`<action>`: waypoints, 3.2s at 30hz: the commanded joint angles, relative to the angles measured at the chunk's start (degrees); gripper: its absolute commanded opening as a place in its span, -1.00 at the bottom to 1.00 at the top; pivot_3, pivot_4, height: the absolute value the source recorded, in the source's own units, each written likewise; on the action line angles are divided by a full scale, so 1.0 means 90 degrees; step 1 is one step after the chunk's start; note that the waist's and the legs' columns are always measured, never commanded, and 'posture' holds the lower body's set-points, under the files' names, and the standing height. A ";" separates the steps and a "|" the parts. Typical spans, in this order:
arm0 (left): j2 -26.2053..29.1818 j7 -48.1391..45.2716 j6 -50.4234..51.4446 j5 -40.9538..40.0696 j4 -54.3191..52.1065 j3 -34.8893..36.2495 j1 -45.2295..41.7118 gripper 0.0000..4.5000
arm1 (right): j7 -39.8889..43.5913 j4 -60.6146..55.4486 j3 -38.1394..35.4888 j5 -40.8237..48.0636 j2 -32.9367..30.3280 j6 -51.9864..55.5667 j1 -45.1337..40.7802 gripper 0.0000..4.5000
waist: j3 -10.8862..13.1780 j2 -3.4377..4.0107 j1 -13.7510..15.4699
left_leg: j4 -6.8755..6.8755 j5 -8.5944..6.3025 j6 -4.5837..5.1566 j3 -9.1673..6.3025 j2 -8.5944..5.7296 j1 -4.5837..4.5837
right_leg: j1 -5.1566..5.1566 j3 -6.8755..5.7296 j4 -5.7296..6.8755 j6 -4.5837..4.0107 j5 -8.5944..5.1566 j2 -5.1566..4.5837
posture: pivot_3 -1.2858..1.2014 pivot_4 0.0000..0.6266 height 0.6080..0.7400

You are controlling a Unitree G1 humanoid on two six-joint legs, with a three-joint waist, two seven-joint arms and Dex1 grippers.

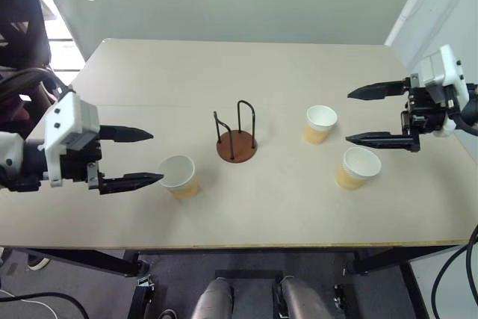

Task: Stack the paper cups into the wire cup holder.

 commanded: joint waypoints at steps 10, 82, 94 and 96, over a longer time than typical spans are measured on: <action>0.0128 -0.0027 -0.0094 0.0077 0.0002 0.0218 -0.0093 1.00 | -0.0184 -0.0246 -0.0204 0.0082 -0.0104 0.0012 -0.0015 0.99 | 0.0000 0.0000 0.0000 | 0.0000 0.0000 0.0000 0.0000 0.0000 0.0000 | 0.0000 0.0000 0.0000 0.0000 0.0000 0.0000 | 0.03 -0.52 1.00; -0.0201 0.0356 0.0834 -0.0135 -0.1216 0.1811 0.1137 1.00 | -0.4133 0.2240 0.2015 -0.2624 0.4829 0.0285 -0.1365 -1.00 | -0.0001 -0.0002 -0.0011 | -0.0002 -0.0031 -0.0089 -0.0018 0.0117 -0.0031 | -0.0098 -0.0044 0.0097 -0.0088 0.0010 0.0076 | 0.03 -0.52 1.00; -0.0047 0.0238 0.0532 -0.0069 -0.0835 0.1187 0.0746 1.00 | -0.2402 -0.0668 0.2379 -0.1647 0.3390 0.1265 0.0235 -1.00 | -0.0011 -0.0017 -0.0004 | 0.0012 -0.0046 -0.0137 -0.0006 0.0150 -0.0006 | -0.0072 -0.0046 0.0100 -0.0086 0.0011 0.0107 | 0.03 -0.52 1.00; -0.0023 0.0199 0.0501 -0.0072 -0.0773 0.1112 0.0664 1.00 | -0.2180 -0.0787 0.2363 -0.1498 0.3259 0.1166 0.0331 -1.00 | -0.0011 -0.0018 -0.0009 | 0.0012 -0.0043 -0.0136 -0.0007 0.0155 0.0011 | -0.0056 -0.0043 0.0102 -0.0118 -0.0008 0.0115 | 0.03 -0.52 1.00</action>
